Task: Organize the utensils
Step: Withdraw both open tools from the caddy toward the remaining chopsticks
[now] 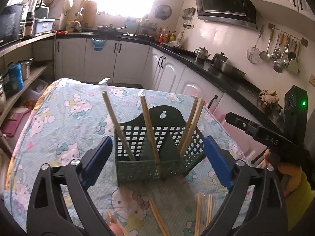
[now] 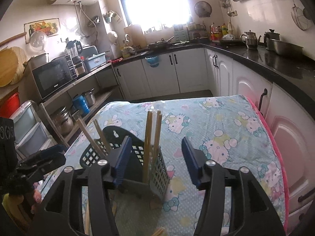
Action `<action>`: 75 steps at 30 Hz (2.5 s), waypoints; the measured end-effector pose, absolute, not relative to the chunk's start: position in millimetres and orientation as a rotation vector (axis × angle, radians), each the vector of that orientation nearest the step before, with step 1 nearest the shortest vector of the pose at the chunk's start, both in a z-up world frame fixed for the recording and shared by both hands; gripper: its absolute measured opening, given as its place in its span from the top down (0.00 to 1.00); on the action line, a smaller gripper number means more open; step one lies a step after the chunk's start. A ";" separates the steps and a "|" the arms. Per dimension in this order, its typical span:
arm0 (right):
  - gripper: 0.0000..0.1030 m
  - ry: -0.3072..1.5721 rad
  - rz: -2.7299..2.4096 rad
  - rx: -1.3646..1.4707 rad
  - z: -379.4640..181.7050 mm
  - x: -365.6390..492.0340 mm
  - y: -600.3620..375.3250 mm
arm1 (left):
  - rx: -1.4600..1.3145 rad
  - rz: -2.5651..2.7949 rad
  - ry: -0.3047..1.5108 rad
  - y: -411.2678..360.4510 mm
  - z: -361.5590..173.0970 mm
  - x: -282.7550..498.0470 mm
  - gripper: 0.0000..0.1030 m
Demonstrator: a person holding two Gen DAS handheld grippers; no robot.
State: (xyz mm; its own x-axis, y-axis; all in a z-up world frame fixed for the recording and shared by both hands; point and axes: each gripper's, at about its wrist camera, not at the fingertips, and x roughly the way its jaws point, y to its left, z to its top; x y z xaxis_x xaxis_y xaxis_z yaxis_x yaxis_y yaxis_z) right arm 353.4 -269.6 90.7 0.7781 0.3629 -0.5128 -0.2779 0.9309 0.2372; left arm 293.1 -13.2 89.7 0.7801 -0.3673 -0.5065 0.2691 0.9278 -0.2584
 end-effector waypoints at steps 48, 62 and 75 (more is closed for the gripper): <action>0.31 0.730 0.398 0.044 21.7 251.3 -245.1 | -0.238 -0.260 0.710 31.7 14.5 209.7 0.11; 0.31 0.795 0.418 0.043 -9.3 242.0 -239.8 | -0.271 -0.221 0.789 43.7 -18.3 198.7 0.11; 0.39 0.865 0.424 0.055 -32.3 249.9 -233.7 | -0.364 -0.217 0.890 58.5 -52.3 194.8 0.24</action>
State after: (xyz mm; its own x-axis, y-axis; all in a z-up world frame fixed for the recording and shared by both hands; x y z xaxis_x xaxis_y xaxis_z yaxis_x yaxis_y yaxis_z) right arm 249.9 -233.7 -32.3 0.5705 0.3832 -0.7264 -0.3392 0.9154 0.2166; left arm 194.8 58.5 -52.3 0.6132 -0.3327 -0.7165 0.0336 0.9172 -0.3970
